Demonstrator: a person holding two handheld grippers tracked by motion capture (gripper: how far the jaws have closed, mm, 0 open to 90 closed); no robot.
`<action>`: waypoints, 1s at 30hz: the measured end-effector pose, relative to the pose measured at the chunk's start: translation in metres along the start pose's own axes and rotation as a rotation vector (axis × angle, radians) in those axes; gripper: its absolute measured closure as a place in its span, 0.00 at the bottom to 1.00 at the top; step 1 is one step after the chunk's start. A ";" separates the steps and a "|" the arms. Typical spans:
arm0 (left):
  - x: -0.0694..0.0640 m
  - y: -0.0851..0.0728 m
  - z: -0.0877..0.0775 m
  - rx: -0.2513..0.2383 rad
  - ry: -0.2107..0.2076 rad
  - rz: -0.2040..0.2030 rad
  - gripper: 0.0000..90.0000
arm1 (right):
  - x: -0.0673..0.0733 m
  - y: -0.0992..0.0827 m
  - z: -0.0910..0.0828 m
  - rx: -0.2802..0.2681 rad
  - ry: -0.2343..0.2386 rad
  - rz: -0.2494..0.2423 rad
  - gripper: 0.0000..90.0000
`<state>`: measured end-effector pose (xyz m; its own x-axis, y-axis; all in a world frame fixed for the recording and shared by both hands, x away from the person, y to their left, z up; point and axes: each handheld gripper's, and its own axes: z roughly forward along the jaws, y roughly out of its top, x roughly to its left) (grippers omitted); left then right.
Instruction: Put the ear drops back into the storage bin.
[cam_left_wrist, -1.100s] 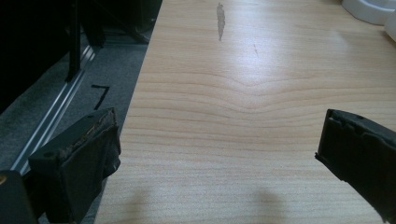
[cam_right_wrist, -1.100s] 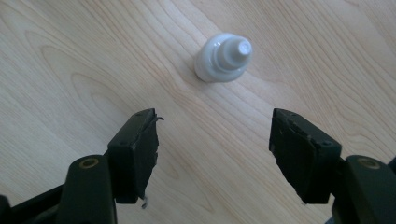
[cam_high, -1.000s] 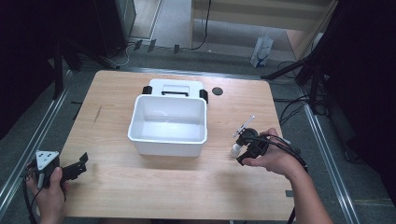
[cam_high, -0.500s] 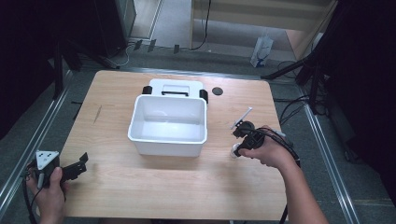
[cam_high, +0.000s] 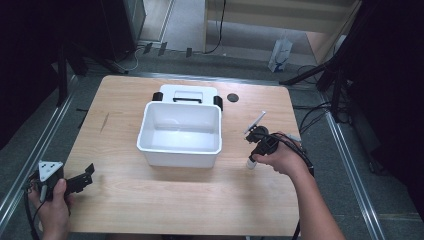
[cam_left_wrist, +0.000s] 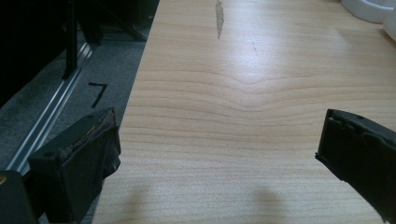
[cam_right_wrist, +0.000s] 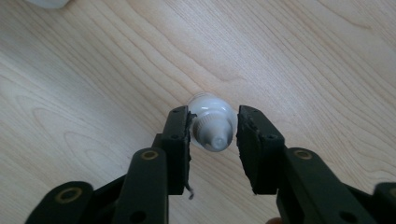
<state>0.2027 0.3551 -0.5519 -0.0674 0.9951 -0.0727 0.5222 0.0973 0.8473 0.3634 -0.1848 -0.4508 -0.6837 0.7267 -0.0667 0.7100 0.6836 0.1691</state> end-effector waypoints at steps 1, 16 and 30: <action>0.000 0.000 0.000 0.000 0.000 -0.001 0.00 | 0.000 0.001 0.001 0.005 -0.006 0.001 0.75; 0.000 0.000 0.000 0.001 -0.001 0.000 0.00 | -0.002 0.002 0.001 0.000 0.005 -0.008 0.80; 0.000 0.000 0.000 0.002 -0.003 0.000 0.00 | 0.002 0.012 -0.025 -0.062 -0.012 -0.106 0.80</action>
<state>0.2029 0.3555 -0.5520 -0.0652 0.9951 -0.0740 0.5235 0.0972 0.8465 0.3662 -0.1765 -0.4246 -0.7522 0.6513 -0.0995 0.6215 0.7516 0.2210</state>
